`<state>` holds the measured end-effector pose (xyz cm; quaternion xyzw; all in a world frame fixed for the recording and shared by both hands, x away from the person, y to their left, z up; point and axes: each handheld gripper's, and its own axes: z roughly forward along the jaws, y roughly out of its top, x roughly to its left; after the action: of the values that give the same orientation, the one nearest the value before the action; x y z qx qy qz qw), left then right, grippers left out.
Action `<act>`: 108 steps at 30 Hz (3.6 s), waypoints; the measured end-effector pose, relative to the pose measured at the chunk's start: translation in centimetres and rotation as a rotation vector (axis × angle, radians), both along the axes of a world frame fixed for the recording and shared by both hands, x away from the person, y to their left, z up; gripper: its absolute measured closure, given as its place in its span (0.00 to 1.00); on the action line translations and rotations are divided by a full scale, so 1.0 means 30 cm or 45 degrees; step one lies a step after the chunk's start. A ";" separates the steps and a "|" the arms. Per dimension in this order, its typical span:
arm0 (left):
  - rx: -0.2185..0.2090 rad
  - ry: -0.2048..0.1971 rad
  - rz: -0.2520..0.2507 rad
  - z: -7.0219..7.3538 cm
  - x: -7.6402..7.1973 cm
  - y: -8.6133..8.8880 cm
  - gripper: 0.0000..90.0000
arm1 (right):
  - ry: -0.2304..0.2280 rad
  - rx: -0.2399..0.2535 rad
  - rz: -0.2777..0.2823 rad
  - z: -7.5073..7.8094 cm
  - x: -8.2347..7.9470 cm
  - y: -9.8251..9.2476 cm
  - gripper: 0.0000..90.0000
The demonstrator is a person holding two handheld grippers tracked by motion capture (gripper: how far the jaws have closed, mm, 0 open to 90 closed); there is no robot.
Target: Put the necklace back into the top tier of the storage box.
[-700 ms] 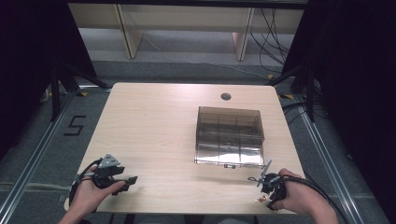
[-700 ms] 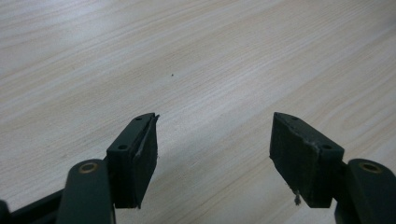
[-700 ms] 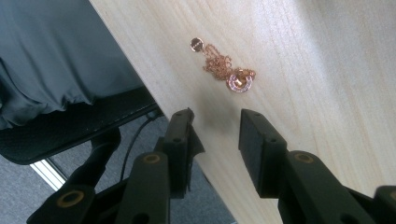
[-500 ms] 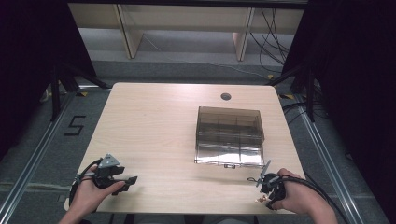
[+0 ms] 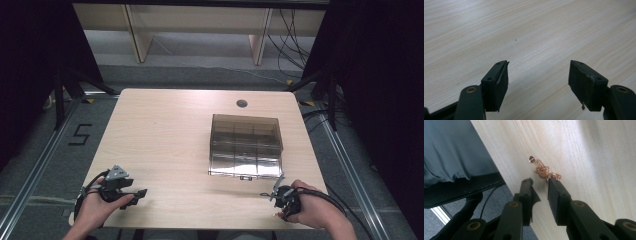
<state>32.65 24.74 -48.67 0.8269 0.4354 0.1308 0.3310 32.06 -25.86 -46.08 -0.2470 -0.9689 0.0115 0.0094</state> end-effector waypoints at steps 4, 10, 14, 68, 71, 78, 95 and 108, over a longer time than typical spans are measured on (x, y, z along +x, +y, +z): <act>0.004 0.001 -0.011 0.001 0.001 0.002 0.36 | -0.014 0.005 0.036 -0.008 0.001 0.007 0.84; -0.002 0.004 -0.008 0.000 0.001 0.001 0.36 | -0.017 -0.007 0.065 -0.020 0.003 0.023 0.86; -0.002 0.004 -0.008 0.000 0.001 0.001 0.36 | -0.011 -0.014 0.079 -0.028 0.005 0.029 0.87; 0.006 0.004 0.015 -0.002 -0.003 -0.004 0.36 | 0.027 0.029 -0.033 0.119 0.028 0.040 0.97; -0.005 0.000 0.016 -0.004 -0.002 -0.004 0.36 | 0.036 0.030 0.000 0.125 0.036 0.041 0.97; -0.006 0.007 0.003 -0.004 0.000 -0.002 0.36 | 0.038 0.031 0.010 0.139 0.045 0.047 0.97; -0.001 0.006 -0.003 -0.002 0.000 0.000 0.36 | 0.034 0.017 0.005 0.180 0.062 0.067 0.97; -0.001 0.007 -0.003 -0.002 0.000 0.000 0.36 | 0.040 0.011 0.020 0.202 0.073 0.080 0.97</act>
<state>32.65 24.74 -48.73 0.8277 0.4352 0.1279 0.3304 34.25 -23.47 -40.02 -0.2393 -0.9705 0.0113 0.0257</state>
